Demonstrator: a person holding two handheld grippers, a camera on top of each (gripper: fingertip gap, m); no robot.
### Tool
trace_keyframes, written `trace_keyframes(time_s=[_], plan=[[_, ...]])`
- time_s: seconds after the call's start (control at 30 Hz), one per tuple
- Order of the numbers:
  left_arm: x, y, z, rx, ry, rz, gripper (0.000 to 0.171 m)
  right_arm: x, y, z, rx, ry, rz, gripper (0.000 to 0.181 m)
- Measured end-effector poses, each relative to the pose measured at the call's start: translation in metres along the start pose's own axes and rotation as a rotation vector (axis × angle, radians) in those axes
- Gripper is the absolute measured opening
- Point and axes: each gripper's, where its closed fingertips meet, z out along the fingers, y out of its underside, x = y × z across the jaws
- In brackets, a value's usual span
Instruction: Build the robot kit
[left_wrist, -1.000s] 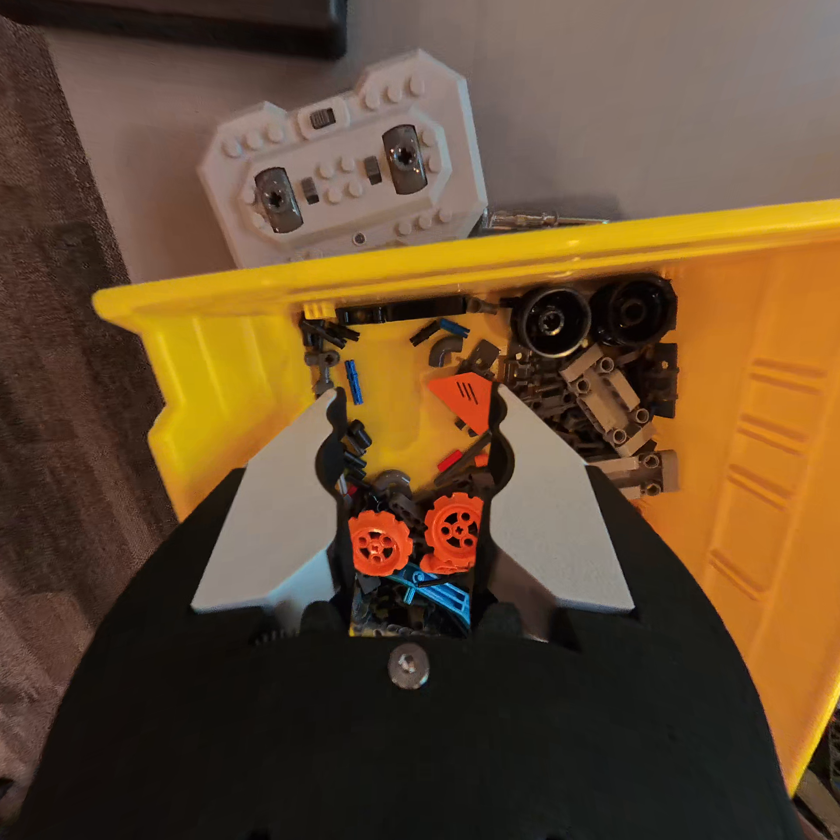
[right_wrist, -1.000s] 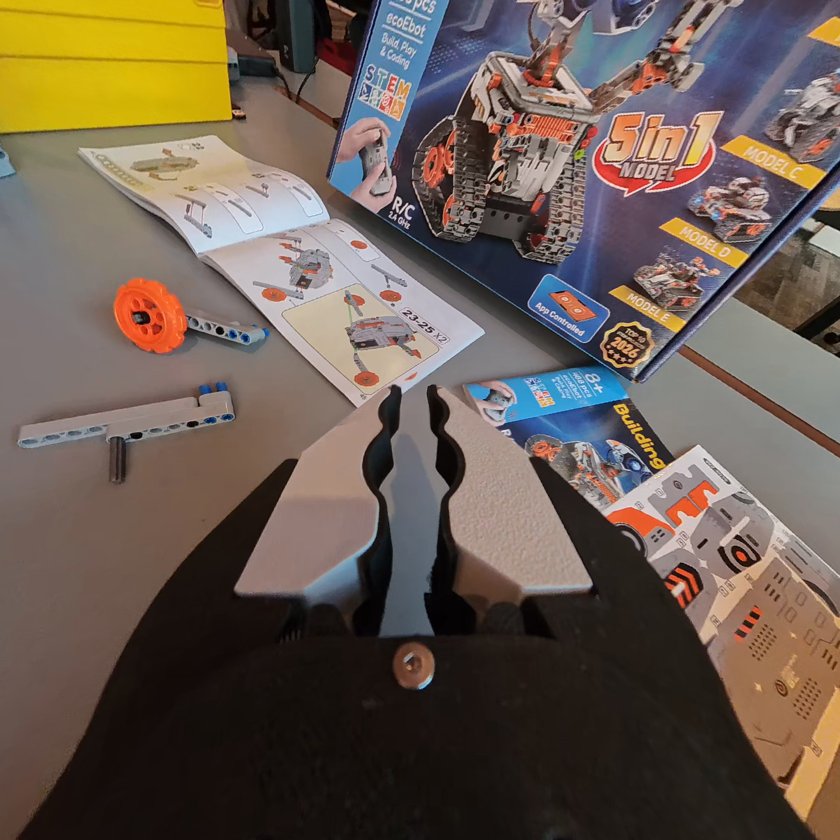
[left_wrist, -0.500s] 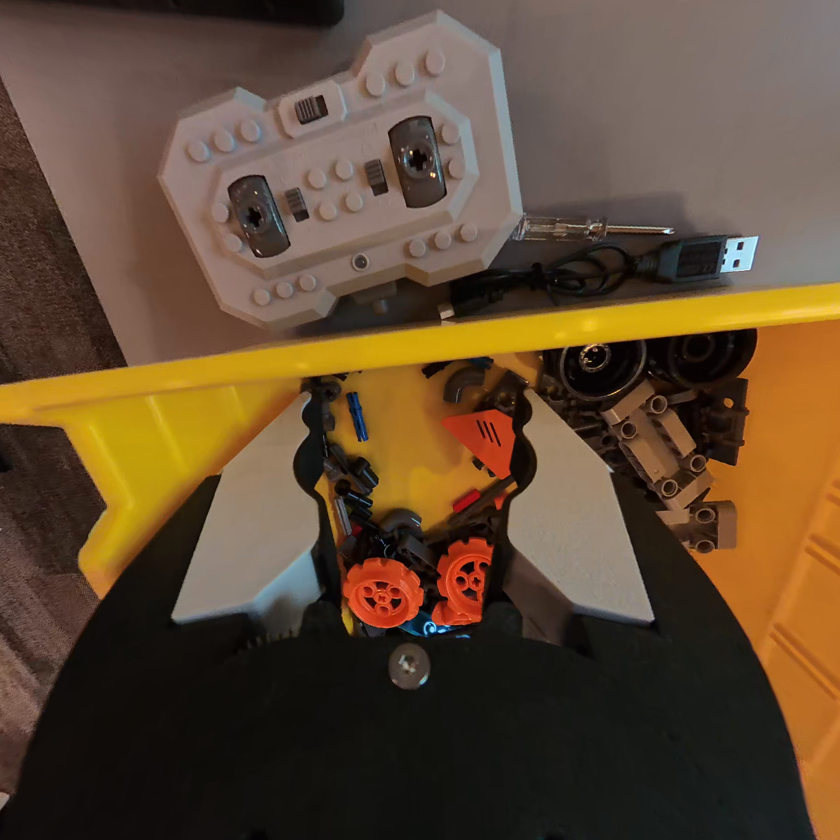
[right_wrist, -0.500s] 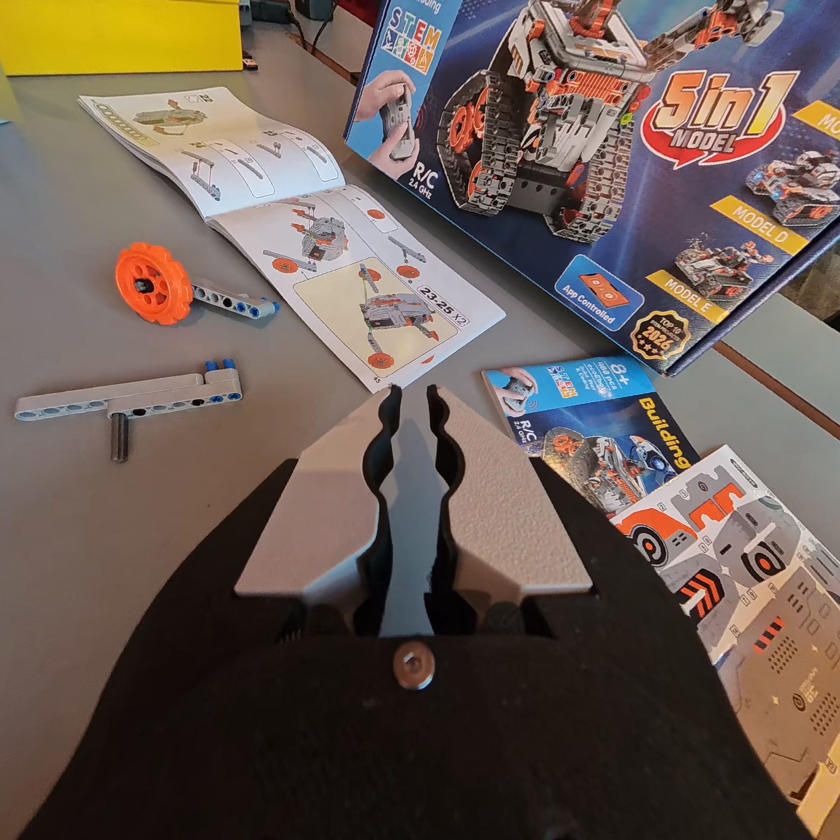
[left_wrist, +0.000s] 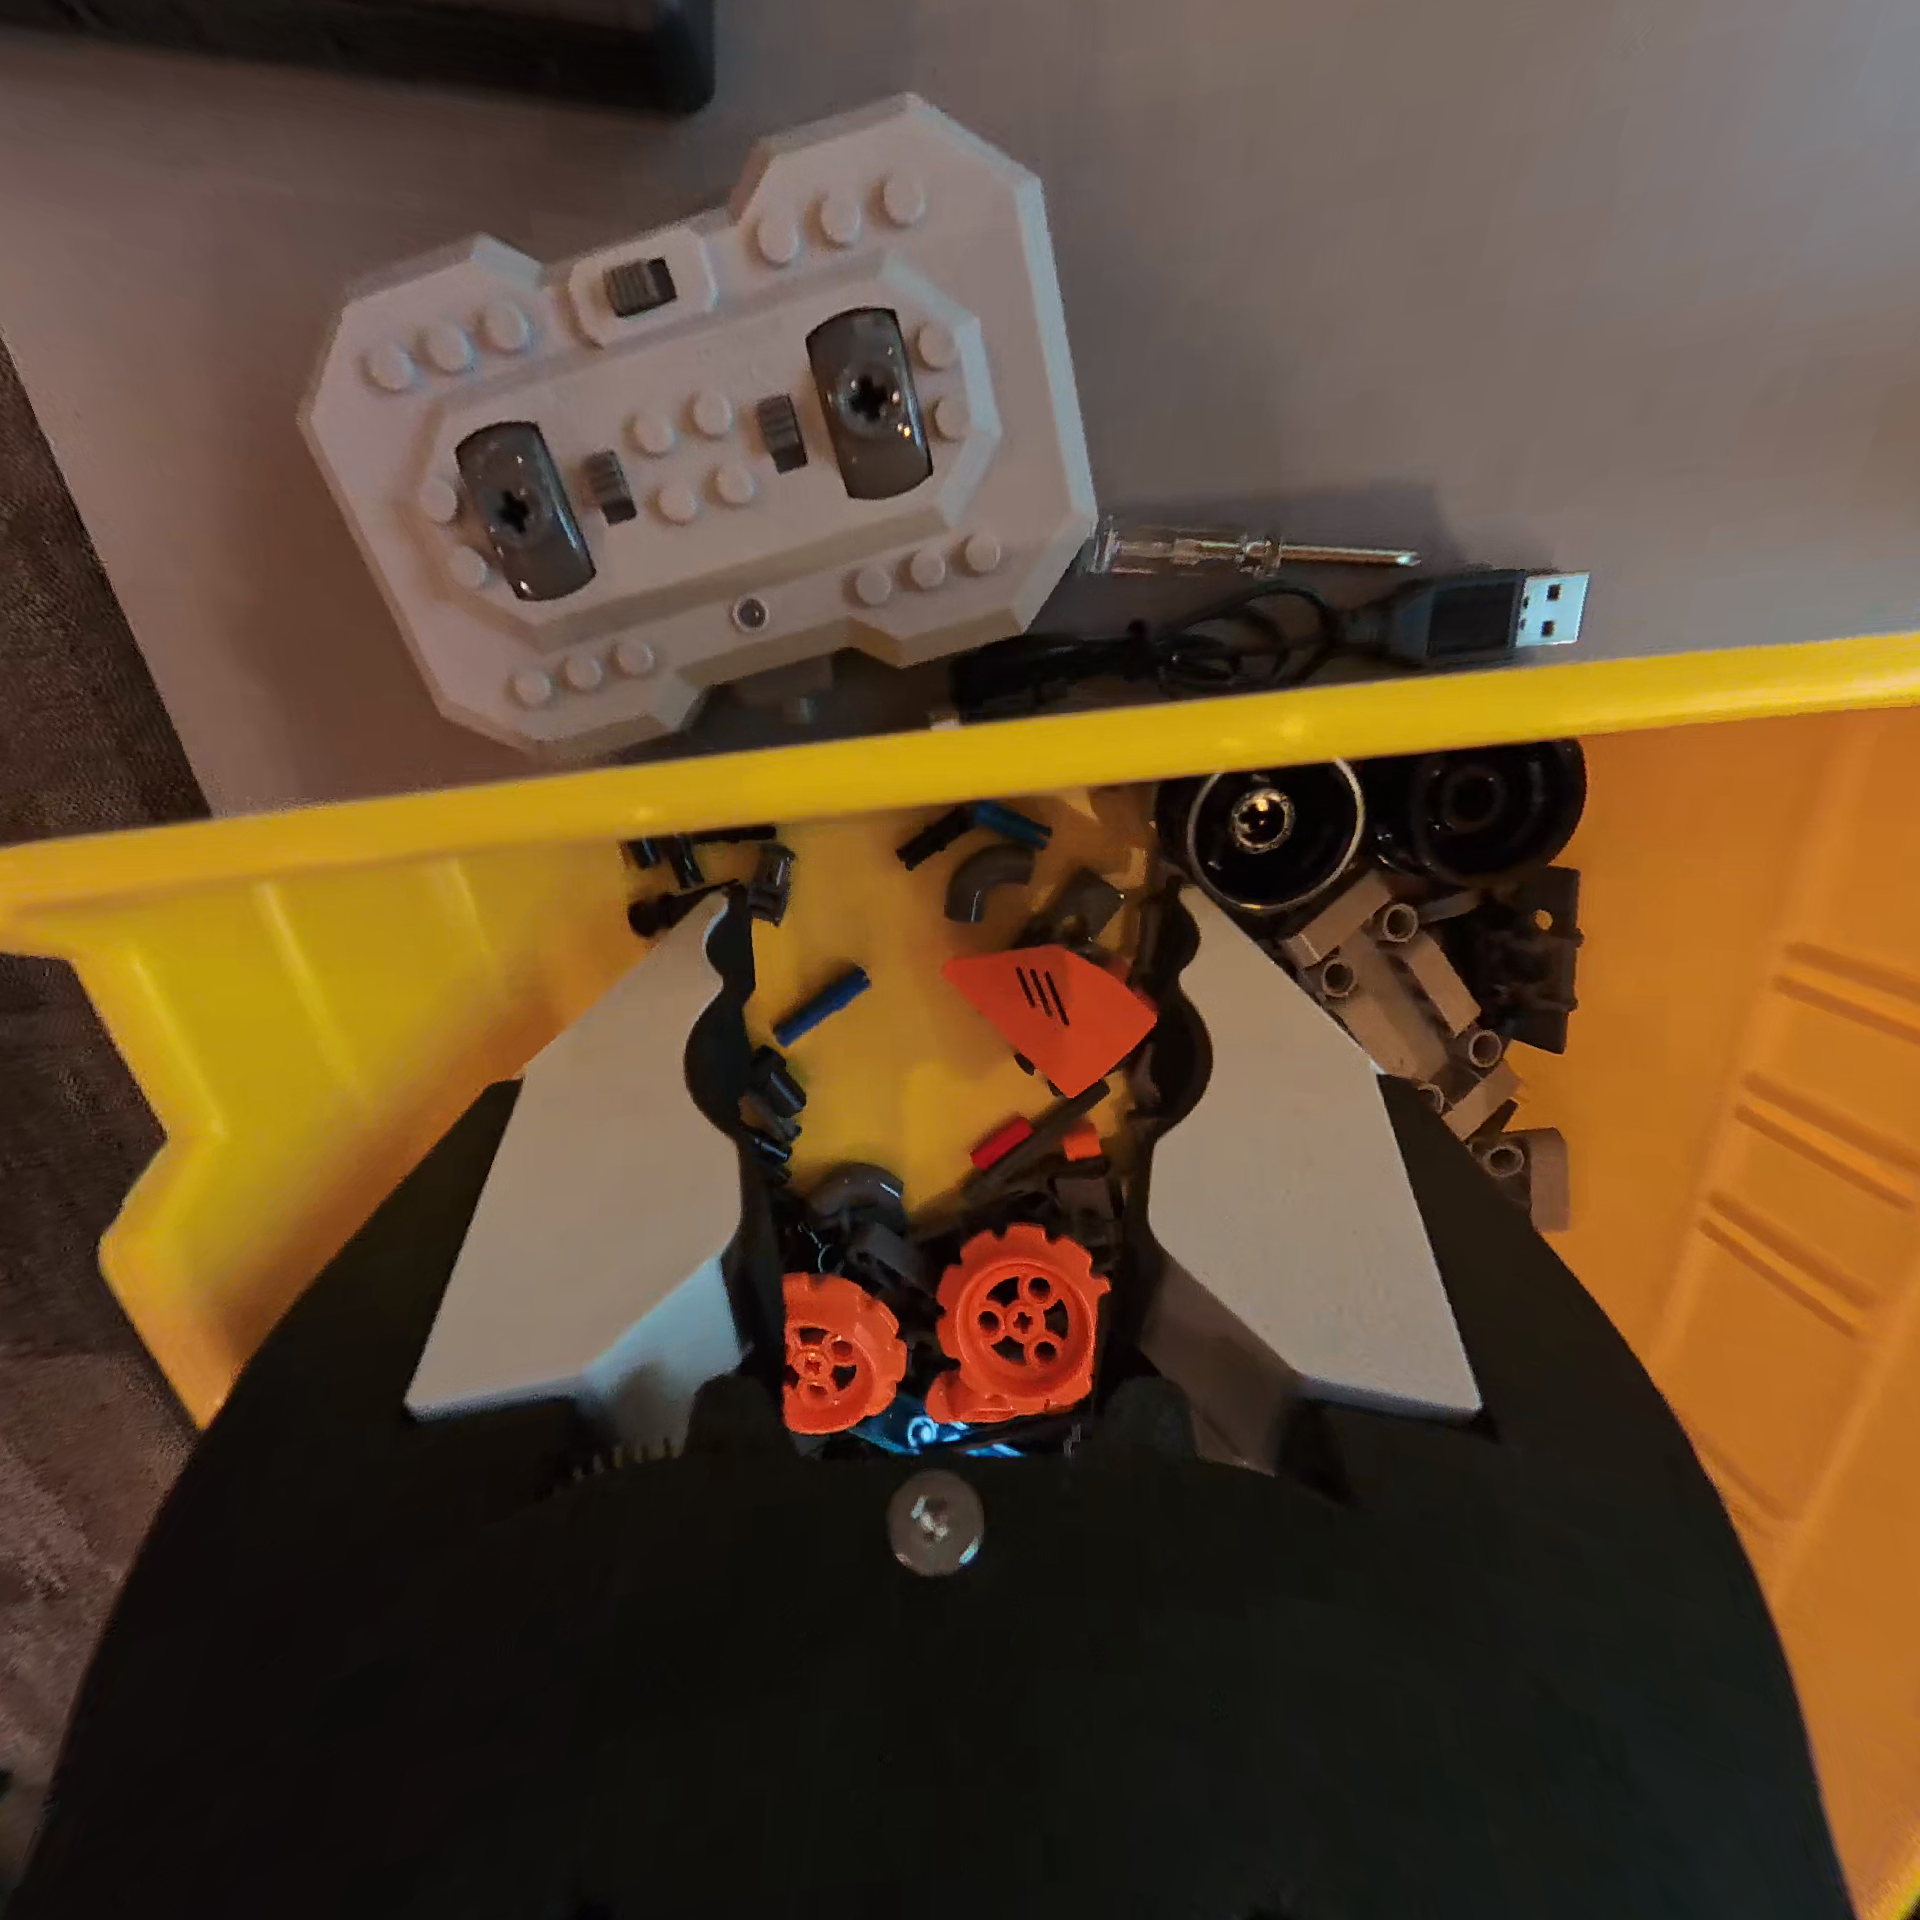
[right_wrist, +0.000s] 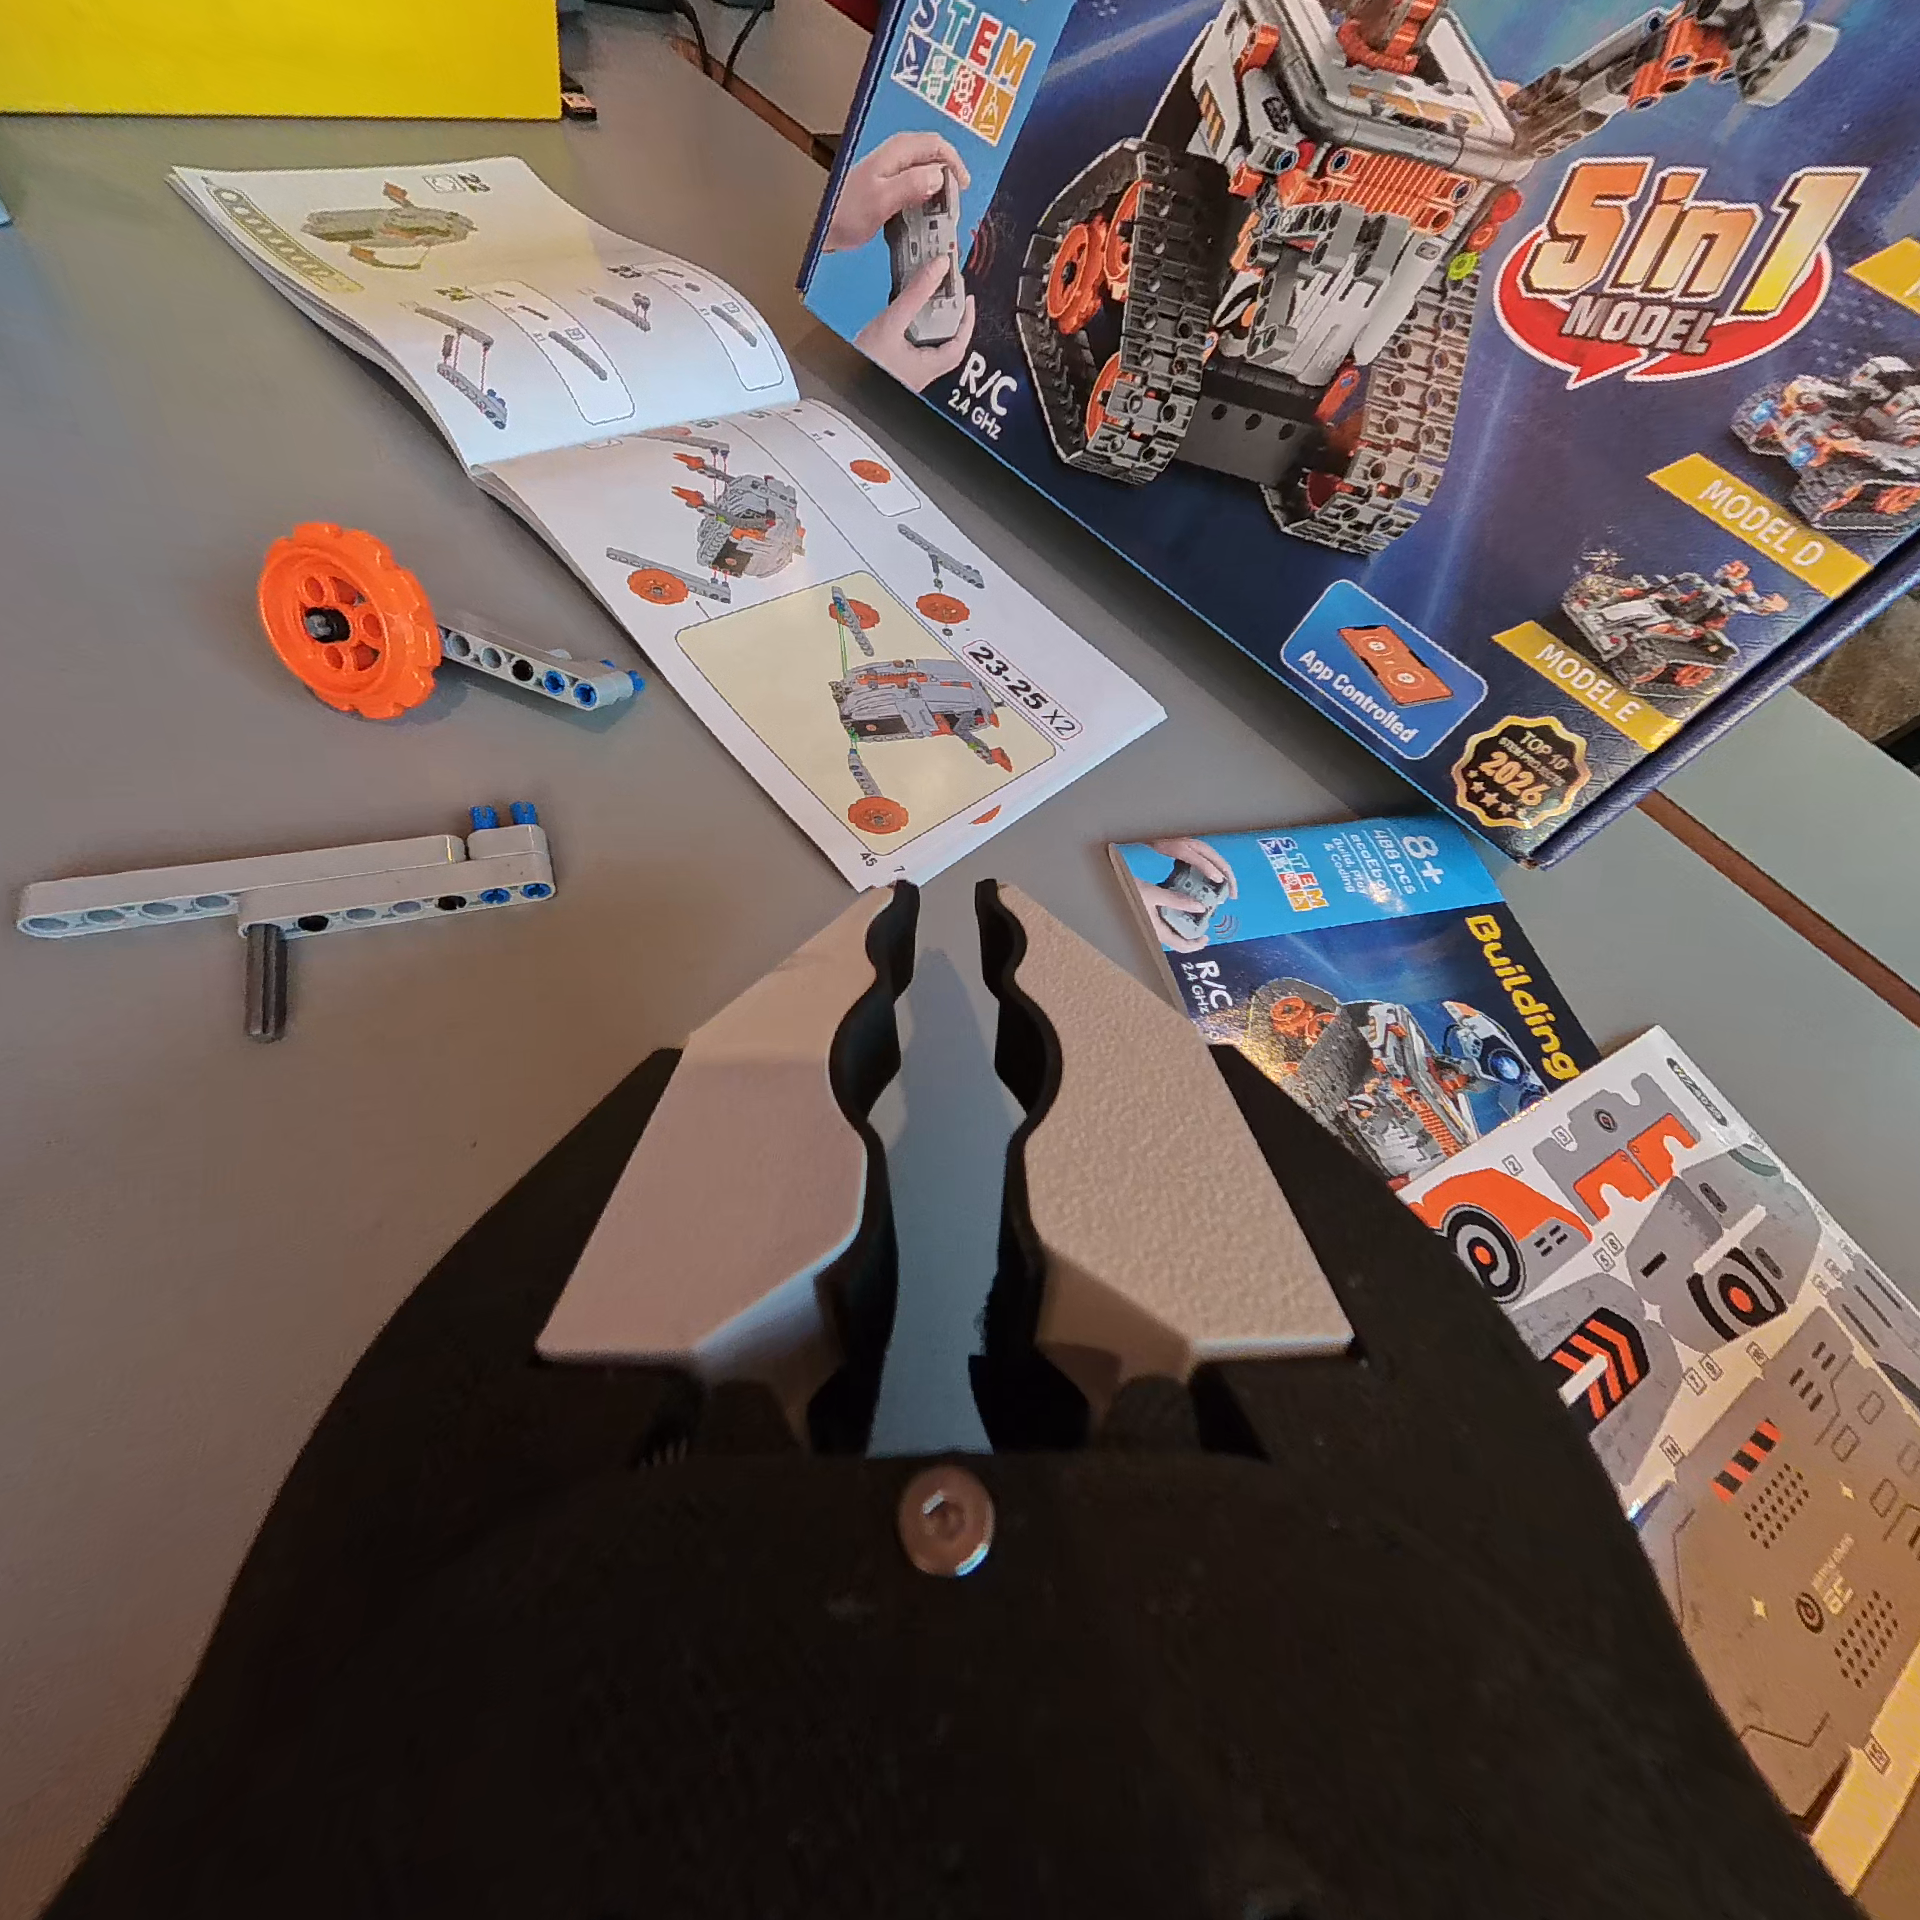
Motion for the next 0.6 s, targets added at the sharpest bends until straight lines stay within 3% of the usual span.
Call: trace_keyframes(time_s=[0.2, 0.37, 0.43, 0.5, 0.6], plan=[[-0.008, -0.019, -0.007, 0.110, -0.023, 0.029, 0.068, -0.003, 0.004, 0.002, -0.023, -0.006, -0.026, 0.010], [-0.013, -0.021, -0.005, 0.126, -0.009, 0.039, 0.054, -0.005, 0.006, 0.004, -0.037, -0.009, -0.035, 0.009], [-0.009, -0.019, -0.001, 0.112, 0.041, 0.014, 0.058, -0.005, 0.006, 0.004, -0.038, -0.010, -0.036, 0.009], [-0.009, -0.012, 0.006, 0.061, 0.053, -0.020, 0.078, -0.005, 0.007, 0.004, -0.040, -0.010, -0.035, 0.009], [-0.003, -0.009, 0.005, 0.049, 0.060, 0.007, 0.071, -0.005, 0.007, 0.004, -0.042, -0.010, -0.035, 0.009]])
